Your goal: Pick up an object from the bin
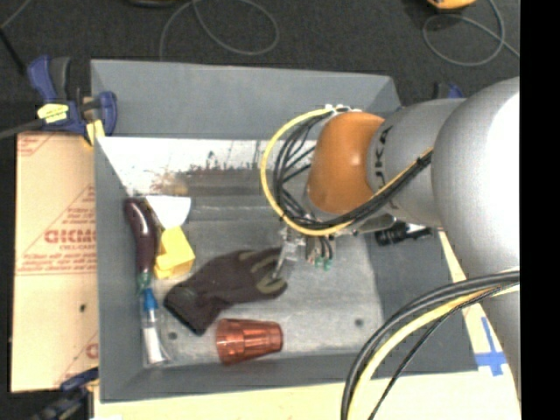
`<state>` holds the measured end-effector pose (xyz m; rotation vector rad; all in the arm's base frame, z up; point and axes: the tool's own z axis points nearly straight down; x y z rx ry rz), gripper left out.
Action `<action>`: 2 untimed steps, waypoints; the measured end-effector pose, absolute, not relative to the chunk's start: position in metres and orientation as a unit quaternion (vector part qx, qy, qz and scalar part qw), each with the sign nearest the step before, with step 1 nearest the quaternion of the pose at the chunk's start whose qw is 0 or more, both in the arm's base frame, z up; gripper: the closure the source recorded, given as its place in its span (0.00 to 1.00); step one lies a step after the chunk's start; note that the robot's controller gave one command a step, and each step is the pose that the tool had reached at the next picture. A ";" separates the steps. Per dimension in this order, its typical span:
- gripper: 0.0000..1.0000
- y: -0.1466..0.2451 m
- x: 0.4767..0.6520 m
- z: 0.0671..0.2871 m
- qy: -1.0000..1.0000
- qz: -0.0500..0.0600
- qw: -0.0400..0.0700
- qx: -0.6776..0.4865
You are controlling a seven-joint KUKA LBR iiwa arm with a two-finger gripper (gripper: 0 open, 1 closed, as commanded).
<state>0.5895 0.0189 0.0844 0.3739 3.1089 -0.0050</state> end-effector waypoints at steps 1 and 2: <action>1.00 0.019 0.590 0.084 0.993 -0.002 0.005 0.119; 1.00 0.021 0.586 0.125 0.992 -0.002 0.001 0.126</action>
Offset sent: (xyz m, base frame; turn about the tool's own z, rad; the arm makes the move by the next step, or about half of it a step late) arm -0.0046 0.0110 0.2157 0.0629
